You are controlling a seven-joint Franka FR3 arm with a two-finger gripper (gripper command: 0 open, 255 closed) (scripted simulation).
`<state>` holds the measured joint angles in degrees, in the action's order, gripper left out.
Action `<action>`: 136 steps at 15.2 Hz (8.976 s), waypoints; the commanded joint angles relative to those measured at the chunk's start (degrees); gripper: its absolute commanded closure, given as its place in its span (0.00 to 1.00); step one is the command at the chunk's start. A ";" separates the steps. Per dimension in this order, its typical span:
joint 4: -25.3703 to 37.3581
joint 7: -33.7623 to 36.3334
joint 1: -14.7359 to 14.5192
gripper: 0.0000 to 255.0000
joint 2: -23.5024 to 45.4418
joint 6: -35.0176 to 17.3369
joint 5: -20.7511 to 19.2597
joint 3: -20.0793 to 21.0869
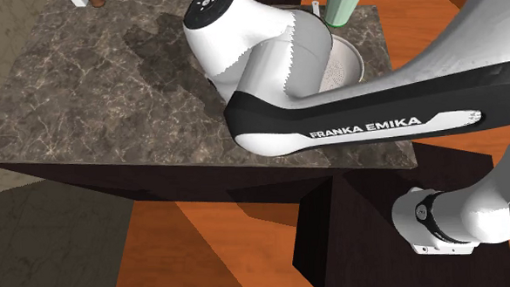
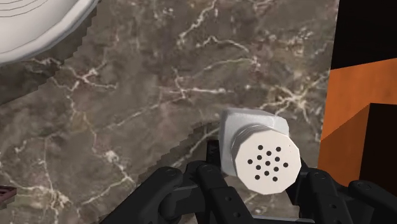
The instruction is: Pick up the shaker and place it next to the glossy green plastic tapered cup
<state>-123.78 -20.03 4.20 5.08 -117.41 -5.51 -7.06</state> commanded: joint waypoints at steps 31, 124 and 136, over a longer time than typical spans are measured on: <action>16.24 -1.46 -0.31 1.00 -7.60 23.78 -0.19 0.27; 41.12 -63.73 39.39 1.00 31.61 3.58 11.44 -23.97; 40.39 -63.79 39.49 0.00 32.15 2.34 11.67 -23.83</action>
<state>-83.26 -83.80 43.71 37.11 -115.10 6.15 -30.95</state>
